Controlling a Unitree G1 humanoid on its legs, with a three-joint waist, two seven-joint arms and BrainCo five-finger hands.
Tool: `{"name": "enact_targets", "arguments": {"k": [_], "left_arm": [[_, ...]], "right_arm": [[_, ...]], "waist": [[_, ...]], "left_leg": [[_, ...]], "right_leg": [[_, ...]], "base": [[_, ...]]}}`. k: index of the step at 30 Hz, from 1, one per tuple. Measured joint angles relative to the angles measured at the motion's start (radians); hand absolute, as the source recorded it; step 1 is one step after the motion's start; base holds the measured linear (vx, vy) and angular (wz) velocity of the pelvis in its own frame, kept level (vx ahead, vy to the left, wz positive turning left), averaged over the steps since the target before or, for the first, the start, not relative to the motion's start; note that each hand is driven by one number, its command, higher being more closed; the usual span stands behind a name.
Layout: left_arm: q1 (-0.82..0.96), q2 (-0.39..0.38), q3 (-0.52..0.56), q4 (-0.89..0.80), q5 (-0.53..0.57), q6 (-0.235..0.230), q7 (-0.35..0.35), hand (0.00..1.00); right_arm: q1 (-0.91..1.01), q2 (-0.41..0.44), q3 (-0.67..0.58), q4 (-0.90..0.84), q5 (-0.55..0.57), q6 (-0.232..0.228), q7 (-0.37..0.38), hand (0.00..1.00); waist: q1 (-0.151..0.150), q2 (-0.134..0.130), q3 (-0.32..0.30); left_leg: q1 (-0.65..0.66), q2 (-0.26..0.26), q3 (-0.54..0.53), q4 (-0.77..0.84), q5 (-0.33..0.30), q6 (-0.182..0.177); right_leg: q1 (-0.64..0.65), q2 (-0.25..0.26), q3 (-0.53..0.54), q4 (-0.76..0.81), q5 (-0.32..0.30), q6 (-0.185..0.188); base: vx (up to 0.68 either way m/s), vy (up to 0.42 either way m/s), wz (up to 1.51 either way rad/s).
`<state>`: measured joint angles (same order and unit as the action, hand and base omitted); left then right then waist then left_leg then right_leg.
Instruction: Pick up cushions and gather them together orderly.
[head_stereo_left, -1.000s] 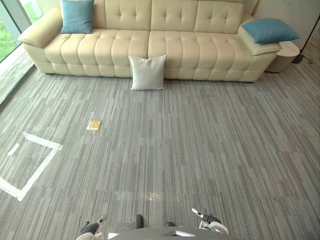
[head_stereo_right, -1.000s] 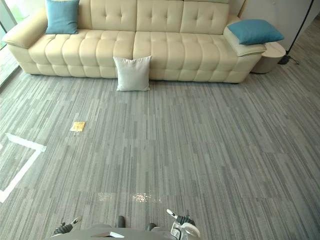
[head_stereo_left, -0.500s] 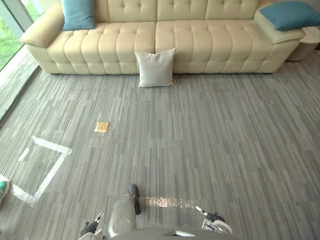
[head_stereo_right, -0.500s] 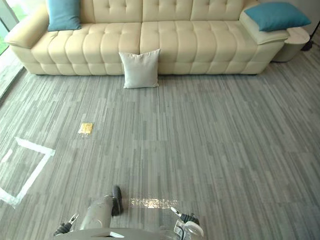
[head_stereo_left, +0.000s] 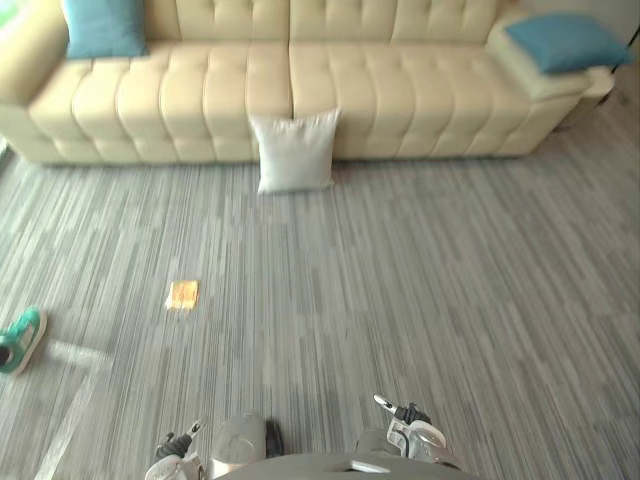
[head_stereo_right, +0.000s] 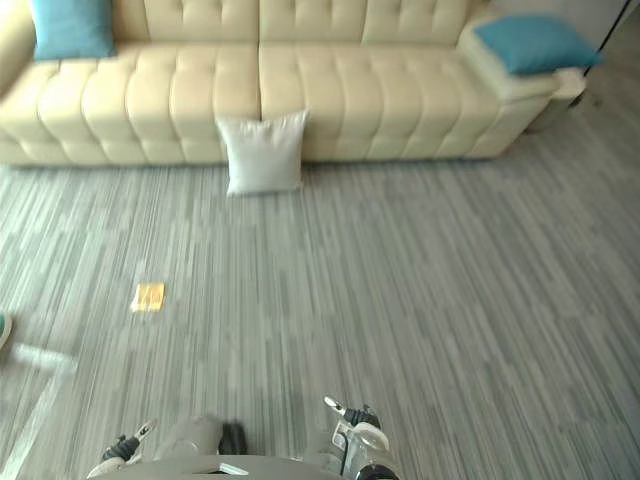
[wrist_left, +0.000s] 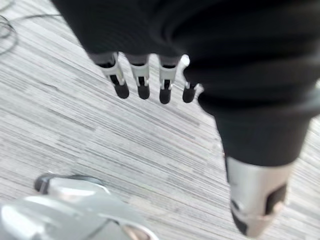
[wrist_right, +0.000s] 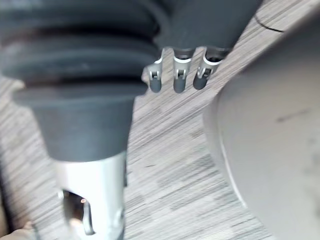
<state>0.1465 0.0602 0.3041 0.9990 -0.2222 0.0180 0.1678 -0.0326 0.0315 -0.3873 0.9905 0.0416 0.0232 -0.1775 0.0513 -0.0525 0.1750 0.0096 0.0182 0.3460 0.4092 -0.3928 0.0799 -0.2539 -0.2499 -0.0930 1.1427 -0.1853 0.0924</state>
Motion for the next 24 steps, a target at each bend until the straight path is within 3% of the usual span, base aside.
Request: {"name": "enact_targets", "arguments": {"k": [1, 3, 4, 5, 7, 8, 9, 10, 11, 13, 14, 15, 16, 17, 18, 19, 20, 22, 24], "left_arm": [[0.004, 0.001, 0.001, 0.001, -0.002, 0.0, 0.0, 0.0], [-0.007, -0.007, 0.014, 0.001, -0.009, 0.002, -0.002, 0.0], [-0.011, -0.014, 0.022, 0.001, -0.008, 0.001, -0.001, 0.0], [-0.02, -0.029, 0.031, 0.001, -0.003, 0.002, -0.001, 0.0], [-0.041, -0.047, 0.028, 0.005, 0.016, 0.002, -0.002, 0.0], [-0.06, -0.068, 0.026, 0.005, 0.034, 0.002, -0.007, 0.0], [-0.09, -0.114, 0.033, 0.017, 0.047, 0.002, -0.018, 0.0], [-0.103, -0.122, 0.037, 0.02, 0.06, 0.002, -0.026, 0.0], [-0.128, -0.133, 0.038, 0.022, 0.072, -0.002, -0.037, 0.0], [-0.126, -0.152, 0.027, 0.029, 0.072, -0.004, -0.045, 0.0], [-0.126, -0.152, 0.028, 0.032, 0.072, -0.003, -0.044, 0.0], [-0.125, -0.153, 0.03, 0.03, 0.072, -0.001, -0.045, 0.0], [-0.124, -0.153, 0.039, 0.028, 0.072, 0.0, -0.044, 0.0], [-0.12, -0.152, 0.058, 0.023, 0.071, 0.004, -0.044, 0.0], [-0.118, -0.152, 0.068, 0.013, 0.071, 0.005, -0.044, 0.0], [-0.111, -0.147, 0.089, -0.021, 0.069, 0.005, -0.044, 0.0], [-0.105, -0.144, 0.092, -0.043, 0.068, 0.005, -0.043, 0.0], [-0.098, -0.137, 0.09, -0.055, 0.066, 0.004, -0.043, 0.0], [-0.084, -0.13, 0.089, -0.07, 0.056, 0.003, -0.041, 0.0]], "right_arm": [[0.005, 0.0, 0.002, -0.016, 0.0, -0.003, 0.001, 0.0], [0.023, -0.005, -0.017, -0.063, 0.0, -0.007, 0.002, 0.0], [0.027, -0.005, -0.03, -0.066, 0.005, -0.007, 0.003, 0.0], [0.03, -0.008, -0.05, -0.073, 0.013, -0.01, 0.003, 0.0], [0.028, -0.013, -0.055, -0.079, 0.026, -0.017, 0.004, 0.0], [0.032, -0.009, -0.054, -0.093, 0.035, -0.019, 0.005, 0.0], [0.026, -0.022, -0.061, -0.099, 0.033, -0.018, 0.006, 0.0], [0.02, -0.02, -0.069, -0.104, 0.029, -0.02, 0.006, 0.0], [0.015, -0.018, -0.093, -0.107, 0.03, -0.019, 0.008, 0.0], [0.025, -0.022, -0.094, -0.113, 0.031, -0.019, 0.022, 0.0], [0.027, -0.023, -0.089, -0.116, 0.03, -0.019, 0.024, 0.0], [0.027, -0.023, -0.086, -0.125, 0.03, -0.018, 0.025, 0.0], [0.029, -0.022, -0.086, -0.132, 0.03, -0.018, 0.025, 0.0], [0.038, -0.019, -0.085, -0.143, 0.03, -0.016, 0.024, 0.0], [0.043, -0.017, -0.085, -0.143, 0.03, -0.015, 0.023, 0.0], [0.053, -0.012, -0.084, -0.14, 0.031, -0.015, 0.023, 0.0], [0.058, -0.009, -0.081, -0.131, 0.032, -0.015, 0.023, 0.0], [0.058, -0.01, -0.06, -0.109, 0.033, -0.015, 0.021, 0.0], [0.056, -0.011, -0.04, -0.102, 0.035, -0.013, 0.021, 0.0]], "waist": [[-0.006, 0.002, -0.001], [-0.025, 0.01, 0.005], [-0.028, 0.016, 0.006], [-0.036, 0.036, 0.012], [-0.06, 0.063, 0.015], [-0.07, 0.067, 0.018], [-0.057, 0.107, 0.023], [-0.048, 0.117, 0.025], [-0.044, 0.115, 0.03], [-0.078, 0.118, 0.014], [-0.08, 0.135, 0.003], [-0.078, 0.153, -0.006], [-0.078, 0.16, -0.004], [-0.074, 0.162, -0.003], [-0.07, 0.162, -0.002], [-0.055, 0.153, 0.012], [-0.041, 0.138, 0.025], [-0.03, 0.12, 0.025], [-0.017, 0.117, 0.022]], "left_leg": [[0.031, 0.001, -0.005, -0.025, -0.002, -0.005], [0.142, 0.008, -0.037, -0.127, 0.001, -0.038], [0.166, 0.014, -0.041, -0.15, 0.005, -0.049], [0.225, 0.032, -0.05, -0.2, 0.005, -0.061], [0.293, 0.066, -0.071, -0.246, 0.003, -0.069], [0.327, 0.077, -0.105, -0.254, 0.004, -0.071], [0.367, 0.119, -0.142, -0.25, 0.017, -0.089], [0.366, 0.125, -0.155, -0.241, 0.041, -0.091], [0.373, 0.107, -0.204, -0.226, 0.109, -0.091], [0.396, 0.11, -0.276, -0.167, 0.251, -0.116], [0.384, 0.117, -0.293, -0.129, 0.272, -0.127], [0.304, 0.134, -0.344, 0.063, 0.354, -0.194], [0.255, 0.14, -0.371, 0.161, 0.413, -0.231], [0.152, 0.155, -0.404, 0.37, 0.505, -0.312], [0.104, 0.169, -0.394, 0.468, 0.495, -0.321], [0.018, 0.217, -0.327, 0.646, 0.426, -0.292], [-0.029, 0.241, -0.271, 0.713, 0.363, -0.252], [-0.112, 0.251, -0.211, 0.728, 0.275, -0.19], [-0.267, 0.251, -0.127, 0.59, 0.159, -0.152]], "right_leg": [[-0.034, 0.01, -0.031, -0.014, -0.017, -0.003], [-0.158, 0.042, -0.153, -0.223, -0.057, -0.022], [-0.171, 0.052, -0.175, -0.297, -0.051, -0.029], [-0.187, 0.092, -0.212, -0.469, -0.019, -0.058], [-0.206, 0.154, -0.224, -0.688, 0.073, -0.069], [-0.201, 0.175, -0.215, -0.82, 0.203, -0.074], [-0.153, 0.219, -0.211, -0.827, 0.315, -0.166], [-0.156, 0.217, -0.219, -0.79, 0.291, -0.172], [-0.176, 0.178, -0.214, -0.659, 0.201, -0.187], [-0.14, 0.143, -0.222, -0.535, 0.076, -0.19], [-0.124, 0.149, -0.225, -0.538, 0.053, -0.184], [-0.065, 0.179, -0.229, -0.582, 0.001, -0.164], [-0.039, 0.193, -0.233, -0.602, -0.008, -0.164], [0.016, 0.216, -0.235, -0.647, -0.024, -0.17], [0.044, 0.228, -0.235, -0.664, -0.031, -0.175], [0.132, 0.252, -0.227, -0.709, -0.045, -0.18], [0.206, 0.26, -0.217, -0.747, -0.056, -0.174], [0.291, 0.26, -0.202, -0.81, -0.067, -0.163], [0.397, 0.245, -0.181, -0.918, -0.044, -0.115]], "base": [[0.33, -0.014, 0.23], [0.5, -0.067, 0.48], [0.63, -0.118, 0.44], [0.63, -0.135, 0.39], [0.62, -0.161, 0.58], [0.76, -0.239, 0.65], [0.9, -0.28, 0.46], [0.71, -0.236, 0.24], [0.64, -0.23, 0.29], [0.67, -0.247, 0.53], [0.59, -0.185, 0.24], [0.45, -0.117, -0.03], [0.54, -0.089, -0.09], [0.41, -0.033, -0.04], [0.57, -0.04, -0.11], [0.44, -0.036, -0.19], [0.49, -0.031, -0.2], [0.37, 0.033, -0.15], [0.43, 0.115, -0.29]]}}
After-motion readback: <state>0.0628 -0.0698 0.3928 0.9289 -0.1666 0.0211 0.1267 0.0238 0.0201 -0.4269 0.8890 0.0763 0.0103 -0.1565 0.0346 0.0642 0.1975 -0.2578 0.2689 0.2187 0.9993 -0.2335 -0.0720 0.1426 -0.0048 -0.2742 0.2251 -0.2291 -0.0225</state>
